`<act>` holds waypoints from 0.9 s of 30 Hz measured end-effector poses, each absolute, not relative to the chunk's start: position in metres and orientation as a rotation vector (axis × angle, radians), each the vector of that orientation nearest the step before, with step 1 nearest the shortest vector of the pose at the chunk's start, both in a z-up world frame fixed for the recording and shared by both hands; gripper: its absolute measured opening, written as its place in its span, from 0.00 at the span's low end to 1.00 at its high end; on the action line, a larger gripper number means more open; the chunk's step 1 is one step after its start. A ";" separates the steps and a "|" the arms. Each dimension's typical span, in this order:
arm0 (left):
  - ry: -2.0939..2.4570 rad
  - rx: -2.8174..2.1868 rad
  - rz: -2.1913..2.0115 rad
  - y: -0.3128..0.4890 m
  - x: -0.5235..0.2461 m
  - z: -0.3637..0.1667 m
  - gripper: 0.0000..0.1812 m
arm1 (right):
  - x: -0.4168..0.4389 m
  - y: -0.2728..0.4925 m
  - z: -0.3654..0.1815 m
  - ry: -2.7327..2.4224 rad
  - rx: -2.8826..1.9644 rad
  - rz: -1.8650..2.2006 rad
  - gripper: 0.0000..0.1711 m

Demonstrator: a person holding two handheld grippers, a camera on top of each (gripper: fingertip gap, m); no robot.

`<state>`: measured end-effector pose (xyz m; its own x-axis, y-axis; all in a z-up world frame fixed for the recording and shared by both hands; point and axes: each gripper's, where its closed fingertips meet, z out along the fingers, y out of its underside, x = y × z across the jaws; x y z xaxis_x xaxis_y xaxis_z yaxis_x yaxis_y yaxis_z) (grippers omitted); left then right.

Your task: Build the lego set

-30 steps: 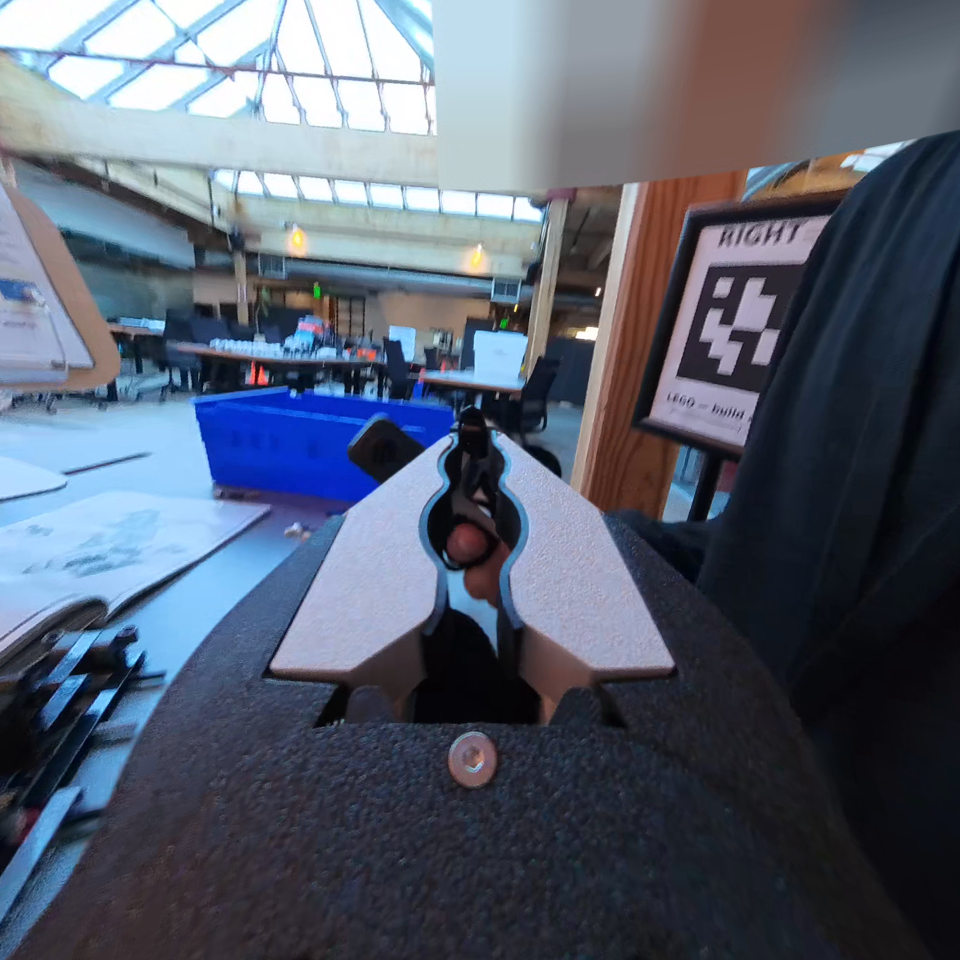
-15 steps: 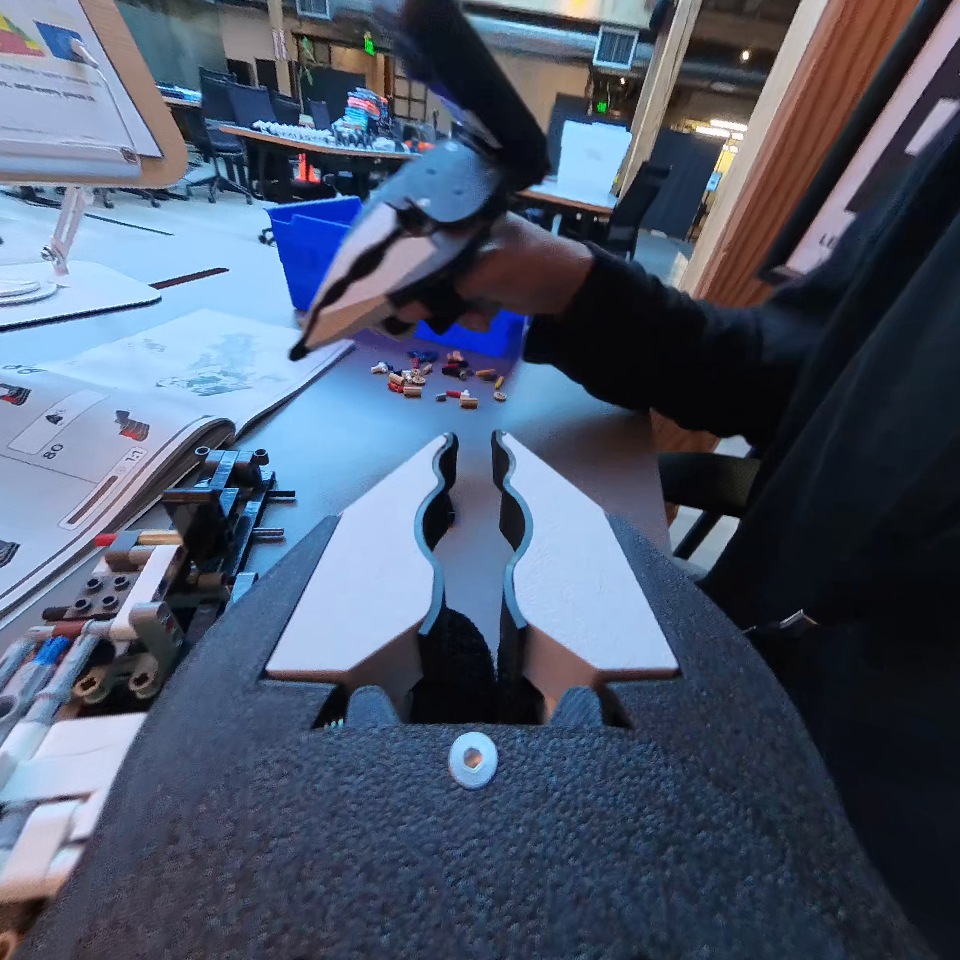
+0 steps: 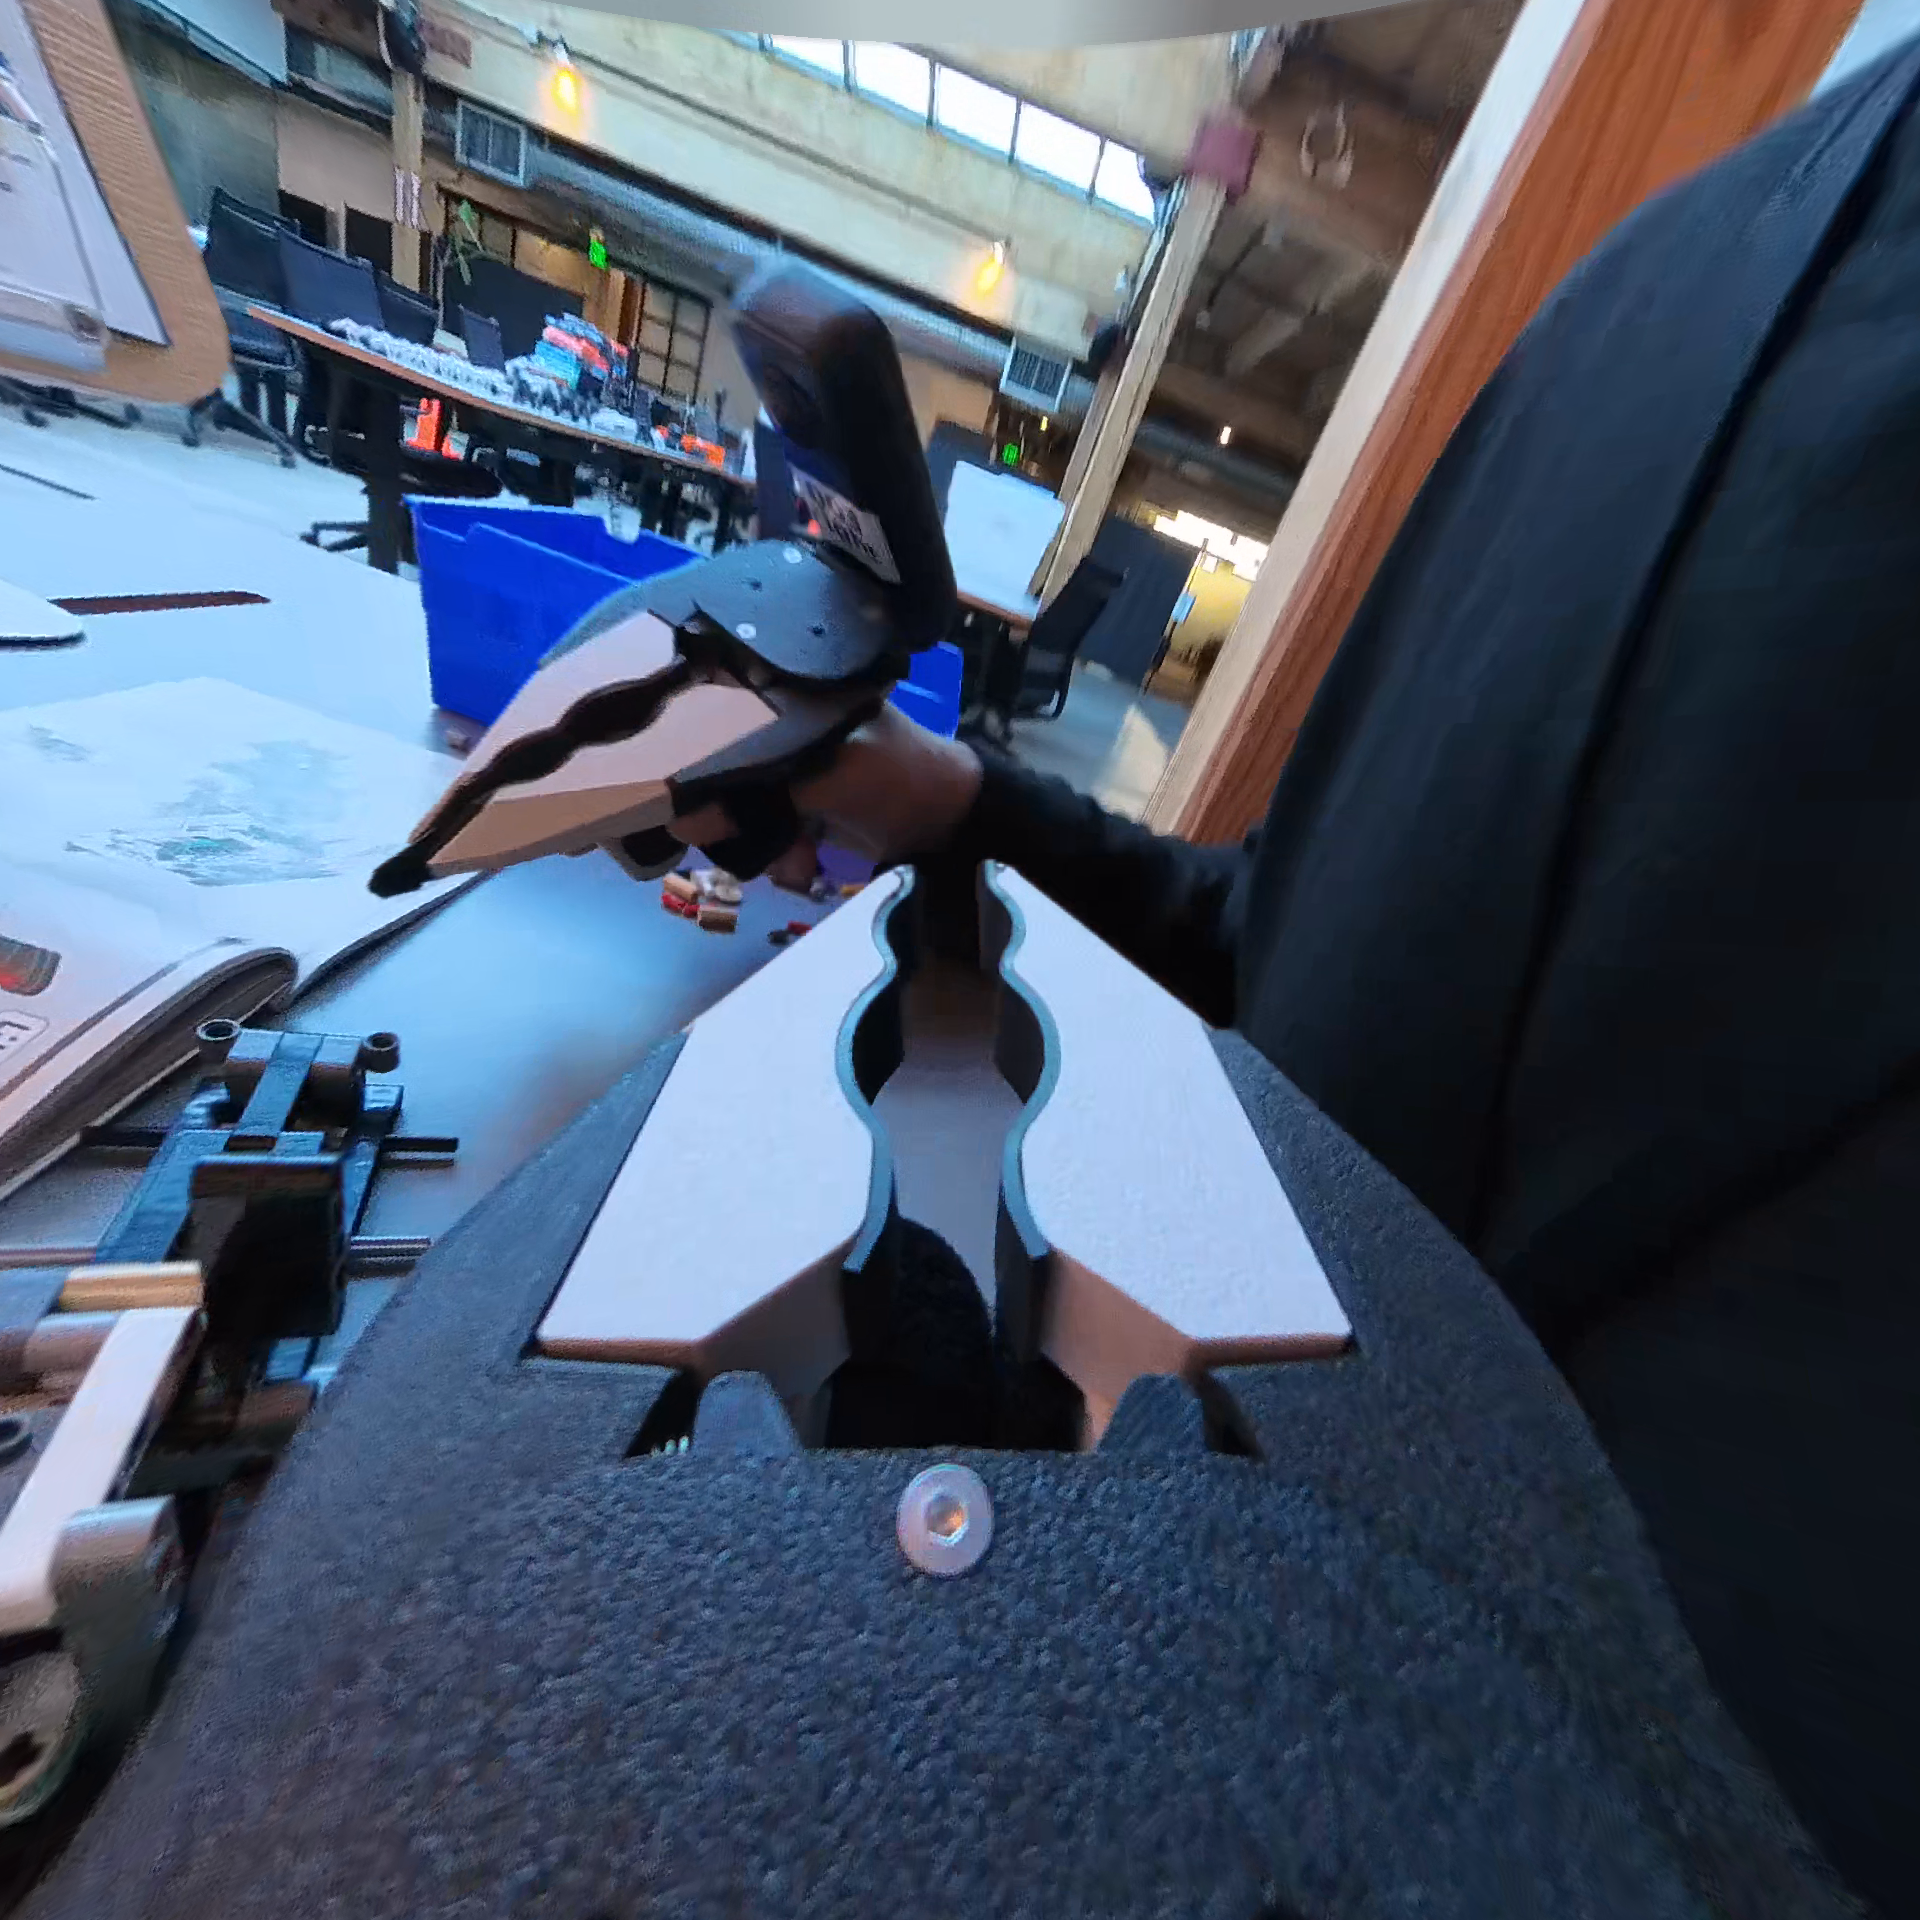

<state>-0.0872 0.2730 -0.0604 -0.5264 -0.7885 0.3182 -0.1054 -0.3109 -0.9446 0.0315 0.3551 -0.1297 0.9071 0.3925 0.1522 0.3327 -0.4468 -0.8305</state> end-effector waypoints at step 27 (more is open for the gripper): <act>1.466 -1.107 -1.774 0.279 -0.085 -0.065 0.04 | -0.005 0.343 -0.086 -0.898 -1.477 -0.237 0.03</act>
